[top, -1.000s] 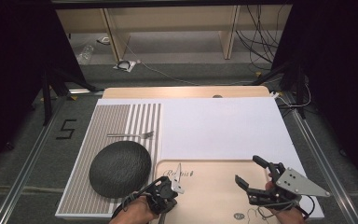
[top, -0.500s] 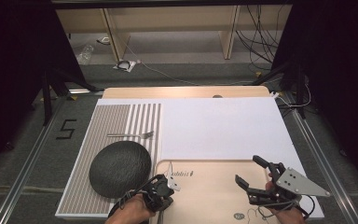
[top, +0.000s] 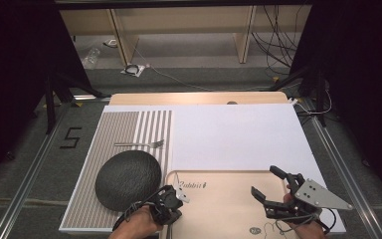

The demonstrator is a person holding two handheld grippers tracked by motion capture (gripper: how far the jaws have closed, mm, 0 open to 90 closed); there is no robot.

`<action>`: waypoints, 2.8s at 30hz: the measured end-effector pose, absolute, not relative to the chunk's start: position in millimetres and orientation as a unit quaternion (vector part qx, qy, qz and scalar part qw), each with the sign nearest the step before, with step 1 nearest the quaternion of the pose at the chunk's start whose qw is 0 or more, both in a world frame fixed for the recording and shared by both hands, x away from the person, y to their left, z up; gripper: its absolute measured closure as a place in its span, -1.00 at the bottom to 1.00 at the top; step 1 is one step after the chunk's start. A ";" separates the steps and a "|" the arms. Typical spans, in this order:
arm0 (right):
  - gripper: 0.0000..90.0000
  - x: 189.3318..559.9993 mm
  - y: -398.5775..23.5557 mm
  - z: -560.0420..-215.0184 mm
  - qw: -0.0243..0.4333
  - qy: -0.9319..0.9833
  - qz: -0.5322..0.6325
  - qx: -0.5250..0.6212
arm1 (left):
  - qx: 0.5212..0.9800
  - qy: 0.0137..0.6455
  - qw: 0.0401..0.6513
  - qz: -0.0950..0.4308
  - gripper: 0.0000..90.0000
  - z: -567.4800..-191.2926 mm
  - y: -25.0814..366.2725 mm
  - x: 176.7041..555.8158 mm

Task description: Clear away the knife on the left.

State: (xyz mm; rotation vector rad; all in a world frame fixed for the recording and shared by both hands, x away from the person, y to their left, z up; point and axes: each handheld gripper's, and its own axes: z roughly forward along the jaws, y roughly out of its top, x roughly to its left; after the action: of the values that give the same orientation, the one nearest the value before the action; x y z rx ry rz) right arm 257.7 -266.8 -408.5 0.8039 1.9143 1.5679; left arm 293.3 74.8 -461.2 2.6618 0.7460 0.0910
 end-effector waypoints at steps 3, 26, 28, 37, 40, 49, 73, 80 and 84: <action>-0.60 257.7 -266.7 -408.5 0.267 0.709 0.581 0.298 | 0.945 0.266 0.185 0.030 0.98 -461.1 76.1 293.4; -0.60 257.7 -266.7 -408.5 0.267 0.709 0.581 0.297 | 0.934 0.290 0.203 0.038 0.26 -453.0 86.3 297.1; -0.60 257.7 -266.7 -408.6 0.268 0.709 0.581 0.297 | 0.930 0.297 0.213 0.045 0.11 -450.4 86.9 297.2; -0.60 257.8 -266.6 -408.7 0.267 0.709 0.581 0.296 | 0.918 0.309 0.244 0.052 -0.32 -436.9 88.3 297.5; -0.60 257.6 -266.6 -408.6 0.267 0.709 0.581 0.298 | 0.914 0.313 0.253 0.058 -0.40 -432.7 90.2 298.5; -0.60 257.8 -266.7 -408.8 0.268 0.707 0.583 0.296 | 0.897 0.332 0.280 0.084 -0.51 -423.0 103.2 305.7; -0.60 259.1 -268.2 -409.6 0.267 0.707 0.584 0.297 | 0.861 0.370 0.320 0.139 -0.52 -401.2 150.3 326.2; -0.60 259.4 -268.4 -409.9 0.266 0.707 0.583 0.298 | 0.859 0.375 0.317 0.143 -0.55 -400.0 156.5 330.5; -0.60 259.5 -268.3 -410.2 0.266 0.707 0.584 0.297 | 0.858 0.378 0.314 0.152 -0.56 -397.5 161.3 333.5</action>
State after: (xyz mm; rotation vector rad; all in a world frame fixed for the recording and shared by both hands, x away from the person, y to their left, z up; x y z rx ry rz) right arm 259.5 -268.3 -410.2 0.8031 1.9097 1.5765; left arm 333.5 161.3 -397.5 2.2613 0.9976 0.3998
